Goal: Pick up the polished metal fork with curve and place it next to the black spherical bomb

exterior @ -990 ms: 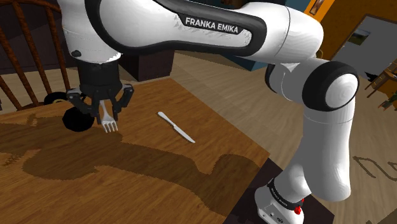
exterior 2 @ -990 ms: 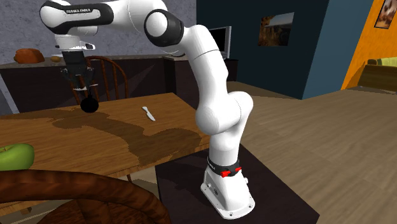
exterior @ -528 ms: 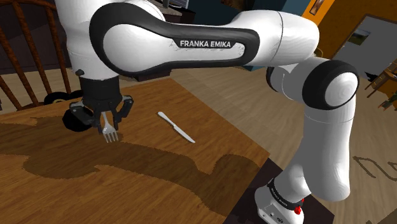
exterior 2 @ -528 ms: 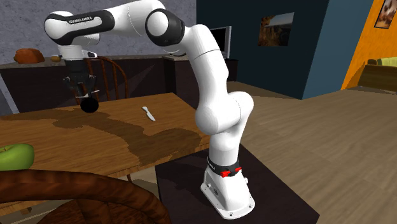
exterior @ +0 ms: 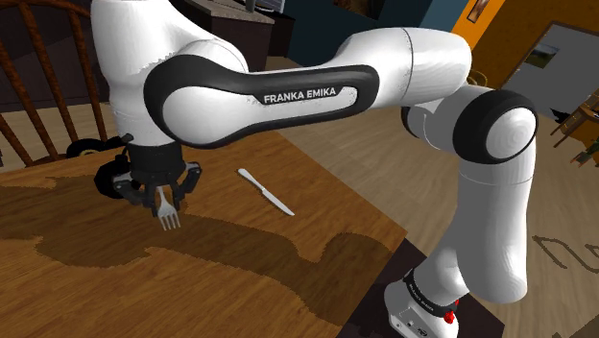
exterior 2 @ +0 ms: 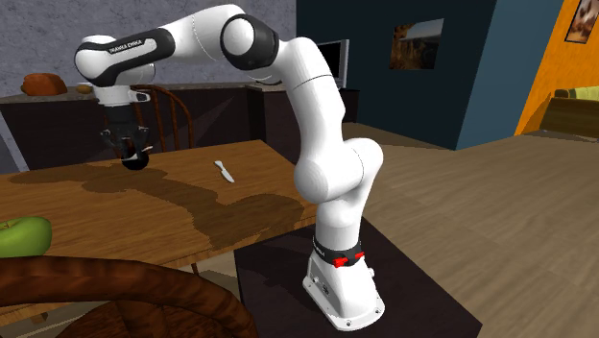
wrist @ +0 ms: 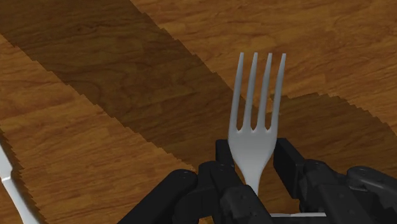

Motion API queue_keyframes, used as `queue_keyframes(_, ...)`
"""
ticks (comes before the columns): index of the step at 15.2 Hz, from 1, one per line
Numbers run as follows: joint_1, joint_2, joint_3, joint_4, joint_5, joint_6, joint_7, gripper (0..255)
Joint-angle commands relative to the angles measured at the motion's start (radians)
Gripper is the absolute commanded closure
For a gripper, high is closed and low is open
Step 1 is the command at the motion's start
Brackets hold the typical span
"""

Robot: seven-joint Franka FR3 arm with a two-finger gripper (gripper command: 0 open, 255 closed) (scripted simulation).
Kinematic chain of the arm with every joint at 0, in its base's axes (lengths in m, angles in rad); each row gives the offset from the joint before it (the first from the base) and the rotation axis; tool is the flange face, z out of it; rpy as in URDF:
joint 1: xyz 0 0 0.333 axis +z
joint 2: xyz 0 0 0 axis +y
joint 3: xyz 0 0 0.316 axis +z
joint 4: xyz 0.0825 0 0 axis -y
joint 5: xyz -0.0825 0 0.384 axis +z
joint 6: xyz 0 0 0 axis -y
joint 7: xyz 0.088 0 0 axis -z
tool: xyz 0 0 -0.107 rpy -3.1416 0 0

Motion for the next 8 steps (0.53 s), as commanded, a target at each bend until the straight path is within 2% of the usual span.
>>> queue_keyframes(1, -0.002, 0.005, -0.002, -0.021, -0.003, 0.025, 0.002, 255)
queue_keyframes(8, -0.006, 0.027, -0.011, -0.084, -0.017, 0.107, 0.011, 255)
